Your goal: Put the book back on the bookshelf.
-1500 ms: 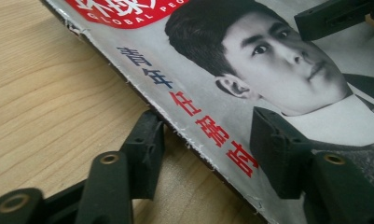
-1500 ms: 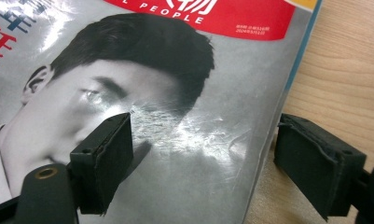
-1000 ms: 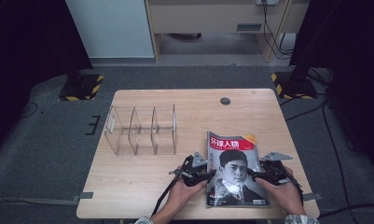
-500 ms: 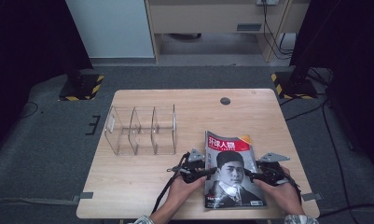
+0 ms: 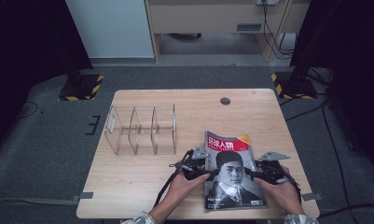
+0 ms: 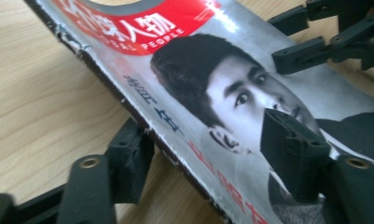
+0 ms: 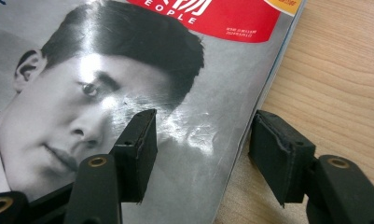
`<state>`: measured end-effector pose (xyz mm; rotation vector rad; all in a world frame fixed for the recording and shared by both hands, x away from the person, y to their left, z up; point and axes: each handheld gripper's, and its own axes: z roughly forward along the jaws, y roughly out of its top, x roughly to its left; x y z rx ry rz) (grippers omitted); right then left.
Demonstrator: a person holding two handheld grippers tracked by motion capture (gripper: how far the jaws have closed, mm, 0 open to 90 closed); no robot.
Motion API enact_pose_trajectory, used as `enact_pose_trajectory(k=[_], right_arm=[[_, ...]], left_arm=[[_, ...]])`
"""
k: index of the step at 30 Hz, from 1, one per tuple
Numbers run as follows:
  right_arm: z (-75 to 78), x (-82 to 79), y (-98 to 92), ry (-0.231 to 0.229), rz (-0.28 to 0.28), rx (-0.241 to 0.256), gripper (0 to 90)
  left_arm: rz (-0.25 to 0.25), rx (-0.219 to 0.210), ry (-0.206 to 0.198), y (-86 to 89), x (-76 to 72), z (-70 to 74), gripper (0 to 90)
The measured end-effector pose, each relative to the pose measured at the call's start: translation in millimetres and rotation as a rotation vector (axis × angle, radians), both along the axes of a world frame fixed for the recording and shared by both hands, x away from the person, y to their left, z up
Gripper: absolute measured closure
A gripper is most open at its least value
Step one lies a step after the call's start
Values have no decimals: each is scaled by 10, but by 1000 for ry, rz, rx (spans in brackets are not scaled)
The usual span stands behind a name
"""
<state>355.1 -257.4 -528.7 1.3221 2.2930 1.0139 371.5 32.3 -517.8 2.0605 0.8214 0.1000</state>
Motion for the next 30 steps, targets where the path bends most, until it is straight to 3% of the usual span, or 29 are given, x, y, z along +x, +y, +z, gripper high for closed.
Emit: enact_pose_trajectory(k=[6, 12, 23, 30], right_arm=[[-2, 14, 0, -3, 4, 0, 421], [-8, 25, -1, -5, -1, 8, 423], [-27, 112, 12, -13, -18, 31, 384], [-57, 163, -20, -37, -27, 58, 382]], left_arm=[[-21, 20, 4, -121, 87, 83, 270], [-47, 46, -19, -192, 167, 183, 266], [7, 73, 19, -136, 402, 234, 234], [10, 80, 50, -199, 546, 155, 218]])
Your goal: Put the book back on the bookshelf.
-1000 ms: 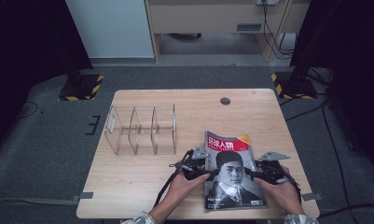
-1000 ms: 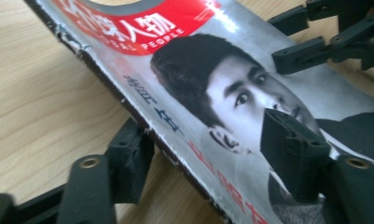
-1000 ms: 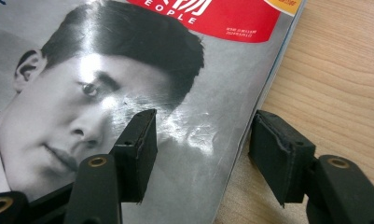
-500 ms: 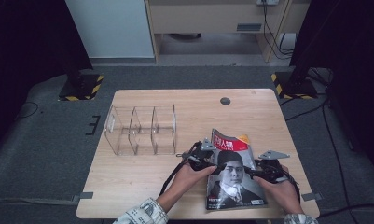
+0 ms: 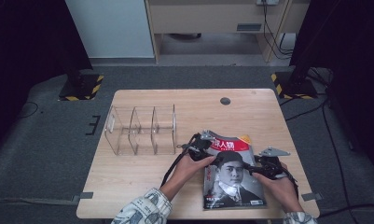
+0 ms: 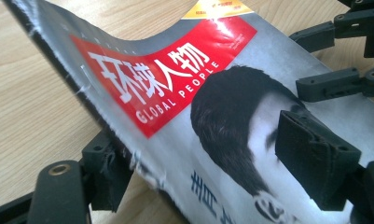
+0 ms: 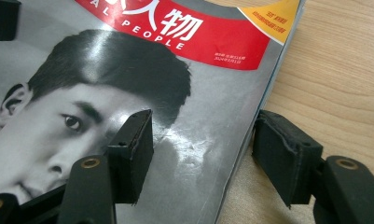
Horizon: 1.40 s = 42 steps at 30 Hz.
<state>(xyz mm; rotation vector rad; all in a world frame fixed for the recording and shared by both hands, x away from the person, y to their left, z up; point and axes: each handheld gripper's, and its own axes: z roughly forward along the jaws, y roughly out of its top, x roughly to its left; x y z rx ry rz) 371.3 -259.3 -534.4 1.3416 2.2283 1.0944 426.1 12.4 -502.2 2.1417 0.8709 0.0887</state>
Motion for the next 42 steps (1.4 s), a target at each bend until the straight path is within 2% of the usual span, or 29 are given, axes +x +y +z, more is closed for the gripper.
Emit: enact_pose_trajectory(k=[4, 6, 7, 11, 16, 23, 26, 33, 38, 40, 42], right_arm=[[0, -3, -2, -3, 7, -5, 388], [-1, -3, -3, -5, 11, -10, 388], [-3, -2, 0, -8, 10, -8, 387], [-7, -1, -3, -13, 20, -14, 391], [-8, -7, 0, -14, 22, -14, 392], [-20, -8, -10, -25, 25, -5, 412], [-20, -9, -6, -25, 24, -7, 413], [-20, -11, -5, -26, 26, -8, 415], [-20, -10, -4, -28, 26, -9, 420], [-21, -9, -5, -30, 25, -9, 426], [-21, -8, -9, -32, 29, -11, 427]], left_arm=[[1, 0, -2, -47, 35, -34, 225], [-13, 21, -4, -71, 57, -46, 235], [-16, 30, -10, -81, 66, -51, 251], [3, 18, -35, -97, 87, -65, 351], [0, -10, -10, -111, 166, -46, 364], [-30, -7, -34, -184, 279, 48, 418], [-46, -22, -39, -203, 313, 74, 434], [-43, -18, -39, -248, 357, 62, 476], [-48, -38, -23, -289, 366, 64, 532], [-61, -25, -11, -317, 376, 68, 547], [-79, -7, -17, -346, 377, 81, 550]])
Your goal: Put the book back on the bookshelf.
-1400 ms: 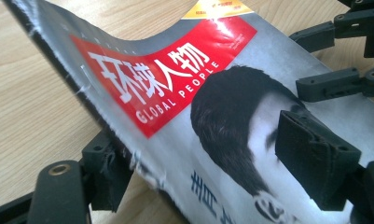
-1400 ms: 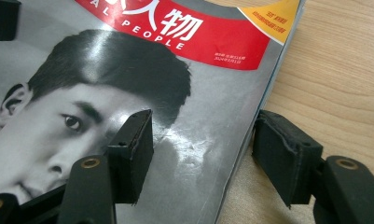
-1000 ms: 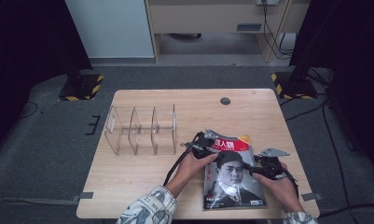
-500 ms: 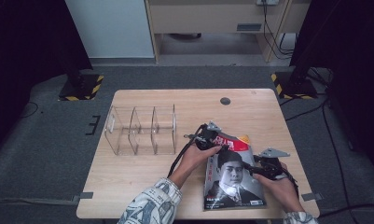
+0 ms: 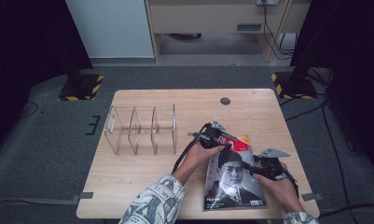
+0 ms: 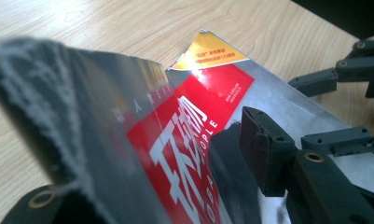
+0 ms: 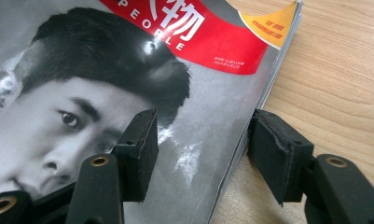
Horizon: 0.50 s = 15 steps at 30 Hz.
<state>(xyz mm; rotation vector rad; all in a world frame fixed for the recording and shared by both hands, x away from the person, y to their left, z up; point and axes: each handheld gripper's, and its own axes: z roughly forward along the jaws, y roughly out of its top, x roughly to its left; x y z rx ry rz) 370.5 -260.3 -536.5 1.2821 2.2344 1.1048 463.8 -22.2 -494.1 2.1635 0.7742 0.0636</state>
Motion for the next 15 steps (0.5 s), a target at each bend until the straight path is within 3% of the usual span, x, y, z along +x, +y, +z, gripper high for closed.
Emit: enact_pose_trajectory(k=[4, 15], right_arm=[[1, -1, 2, -1, 1, 1, 428], [0, -2, 4, -3, -6, -3, 433]], left_arm=[[-18, 7, -13, -11, -6, 16, 573], [44, 17, -5, -18, -19, 58, 746]])
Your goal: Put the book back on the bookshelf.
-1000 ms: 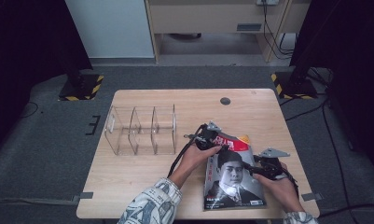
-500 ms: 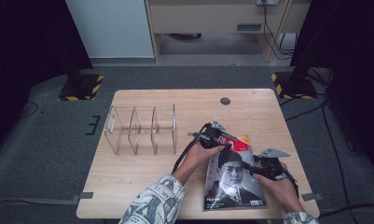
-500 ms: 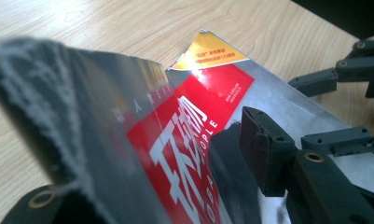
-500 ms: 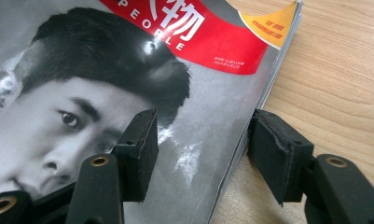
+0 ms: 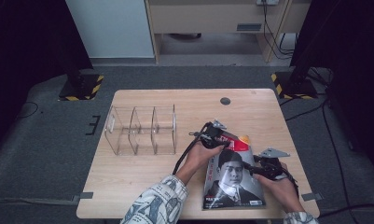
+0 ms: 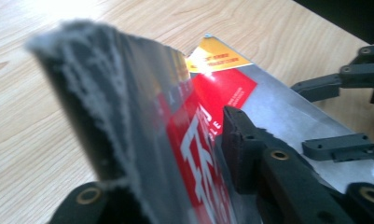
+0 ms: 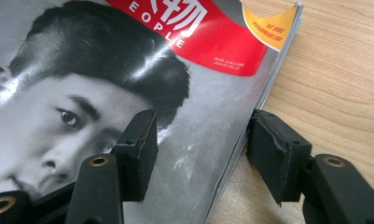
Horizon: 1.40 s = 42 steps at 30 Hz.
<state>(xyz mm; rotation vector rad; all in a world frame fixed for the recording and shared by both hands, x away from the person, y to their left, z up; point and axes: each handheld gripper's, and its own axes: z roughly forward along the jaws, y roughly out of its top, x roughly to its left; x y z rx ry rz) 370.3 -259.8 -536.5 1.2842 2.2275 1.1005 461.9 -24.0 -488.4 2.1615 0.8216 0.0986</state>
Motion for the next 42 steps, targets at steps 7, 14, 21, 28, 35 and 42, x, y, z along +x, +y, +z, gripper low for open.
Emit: enact_pose_trajectory(k=[7, 14, 21, 28, 35, 42], right_arm=[[1, 4, -9, 5, 1, 11, 437], [31, 14, -101, -6, -54, 21, 490], [99, 1, -228, -47, -149, 35, 517], [48, 11, -320, -9, -226, 12, 494], [14, 16, -292, 11, -227, -19, 417], [-3, 21, -258, -1, -244, -48, 328]], left_arm=[[22, -19, 10, 5, 0, 32, 804], [22, -43, 12, 6, 6, 71, 818], [17, -52, 7, -28, -29, 132, 828], [11, -76, 22, -25, -26, 173, 830], [5, -94, 24, -38, -49, 211, 837], [5, -89, 10, -16, -68, 256, 839]])
